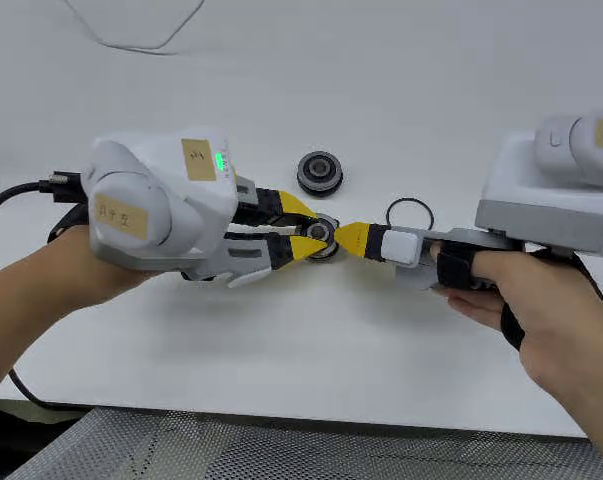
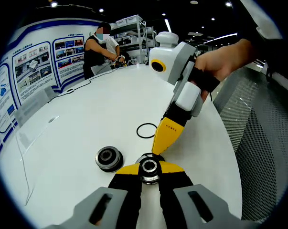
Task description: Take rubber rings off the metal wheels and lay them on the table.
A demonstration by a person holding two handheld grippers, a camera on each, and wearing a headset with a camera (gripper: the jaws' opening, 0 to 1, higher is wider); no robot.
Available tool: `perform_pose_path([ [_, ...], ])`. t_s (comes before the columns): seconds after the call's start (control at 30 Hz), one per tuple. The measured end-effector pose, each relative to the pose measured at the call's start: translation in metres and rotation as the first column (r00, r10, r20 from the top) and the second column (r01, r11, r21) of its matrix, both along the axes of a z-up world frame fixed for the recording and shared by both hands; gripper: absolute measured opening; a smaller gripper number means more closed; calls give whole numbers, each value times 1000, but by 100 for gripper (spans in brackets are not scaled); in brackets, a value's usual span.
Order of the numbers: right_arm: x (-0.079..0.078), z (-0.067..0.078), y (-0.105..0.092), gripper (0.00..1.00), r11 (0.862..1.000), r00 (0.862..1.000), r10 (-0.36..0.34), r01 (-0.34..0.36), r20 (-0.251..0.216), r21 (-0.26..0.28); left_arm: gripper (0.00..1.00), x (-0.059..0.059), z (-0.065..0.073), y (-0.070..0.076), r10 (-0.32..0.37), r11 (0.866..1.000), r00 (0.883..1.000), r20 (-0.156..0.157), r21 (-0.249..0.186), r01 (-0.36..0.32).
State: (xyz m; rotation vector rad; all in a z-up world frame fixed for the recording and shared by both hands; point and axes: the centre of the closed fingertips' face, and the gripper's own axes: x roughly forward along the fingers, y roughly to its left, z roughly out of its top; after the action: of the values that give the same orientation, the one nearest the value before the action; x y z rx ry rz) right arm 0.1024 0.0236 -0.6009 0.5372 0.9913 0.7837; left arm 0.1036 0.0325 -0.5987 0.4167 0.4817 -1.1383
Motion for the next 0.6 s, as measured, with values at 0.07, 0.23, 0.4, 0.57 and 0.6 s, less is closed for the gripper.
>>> perform_pose_path([
  [0.07, 0, 0, 1, 0, 1000, 1000, 1, -1, 1, 2, 12, 0, 0, 0, 0, 1000, 1000, 0, 0, 0],
  [0.23, -1, 2, 4, 0, 1000, 1000, 9, -9, 7, 8, 12, 0, 0, 0, 0, 1000, 1000, 0, -2, 0],
  [0.4, -1, 4, 6, 0, 1000, 1000, 17, -17, 15, 6, 12, 0, 0, 0, 2, 1000, 1000, 0, -5, -2],
  [0.57, -1, 7, 7, 0, 1000, 999, 26, -26, 27, 8, 12, 1, 0, 0, 2, 1000, 1000, 2, -8, -2],
  [0.6, -1, 7, 7, 0, 1000, 999, 27, -27, 27, 8, 12, 1, 0, 0, 1, 1000, 1000, 2, -8, -1],
])
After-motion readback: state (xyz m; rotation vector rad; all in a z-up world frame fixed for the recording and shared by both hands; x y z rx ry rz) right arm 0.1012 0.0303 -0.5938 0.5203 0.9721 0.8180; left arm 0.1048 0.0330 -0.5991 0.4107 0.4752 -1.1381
